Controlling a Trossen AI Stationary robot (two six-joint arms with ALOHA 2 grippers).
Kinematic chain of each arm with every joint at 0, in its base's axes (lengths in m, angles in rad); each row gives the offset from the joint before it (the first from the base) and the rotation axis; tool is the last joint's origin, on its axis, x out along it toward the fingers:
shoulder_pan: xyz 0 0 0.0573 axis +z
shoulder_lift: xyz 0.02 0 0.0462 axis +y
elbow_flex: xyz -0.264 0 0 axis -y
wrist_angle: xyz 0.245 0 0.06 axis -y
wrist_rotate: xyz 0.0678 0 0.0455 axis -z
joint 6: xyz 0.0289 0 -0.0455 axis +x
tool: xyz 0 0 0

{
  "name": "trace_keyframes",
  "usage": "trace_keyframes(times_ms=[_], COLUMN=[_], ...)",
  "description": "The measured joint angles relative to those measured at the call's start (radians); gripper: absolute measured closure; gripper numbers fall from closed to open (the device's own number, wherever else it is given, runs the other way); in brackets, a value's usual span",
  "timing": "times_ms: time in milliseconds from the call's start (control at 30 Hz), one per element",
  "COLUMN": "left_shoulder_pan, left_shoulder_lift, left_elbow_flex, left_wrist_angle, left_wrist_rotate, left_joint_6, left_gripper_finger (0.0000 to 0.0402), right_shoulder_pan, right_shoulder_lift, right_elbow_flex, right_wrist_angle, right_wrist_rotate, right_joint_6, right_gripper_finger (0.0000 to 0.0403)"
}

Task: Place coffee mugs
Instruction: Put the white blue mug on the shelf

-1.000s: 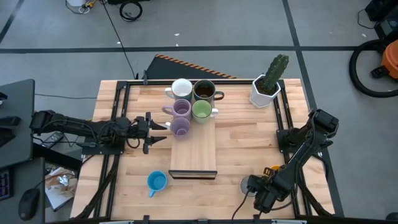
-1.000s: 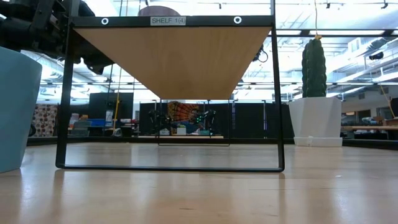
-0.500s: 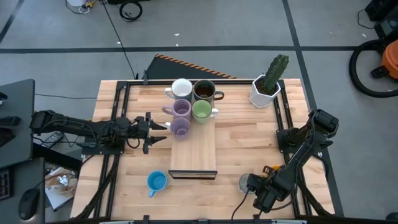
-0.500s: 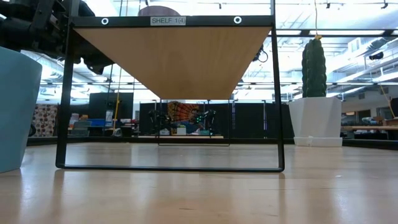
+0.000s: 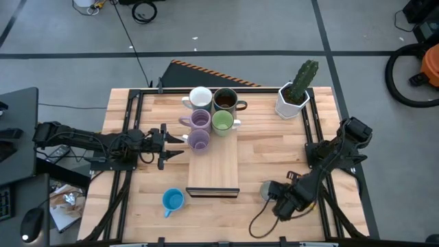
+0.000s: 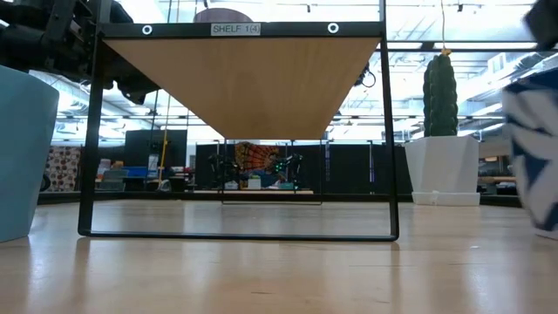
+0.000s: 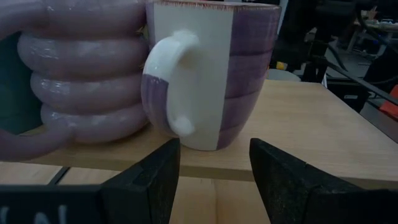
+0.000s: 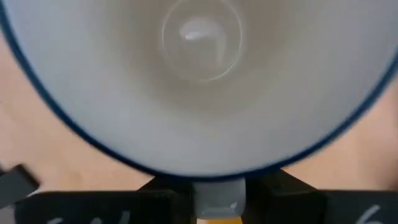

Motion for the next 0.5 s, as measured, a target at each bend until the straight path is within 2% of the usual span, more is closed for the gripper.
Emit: trace_keyframes(times_ms=[300, 500], left_shoulder_pan=[0.000, 0.000], left_shoulder_lift=[0.000, 0.000], left_elbow_flex=[0.000, 0.000], left_wrist_angle=[0.000, -0.009], left_wrist_rotate=[0.000, 0.000], left_joint_6=[-0.001, -0.026], left_gripper_finger=[0.0200, 0.0200], right_shoulder_pan=[-0.105, -0.139], right_shoulder_lift=[-0.107, -0.132], right_elbow_flex=[0.000, 0.000], right_wrist_angle=[-0.131, -0.129], right_wrist_rotate=[0.077, 0.147], right_joint_6=[-0.151, -0.208], right_gripper_finger=[0.0324, 0.0324])
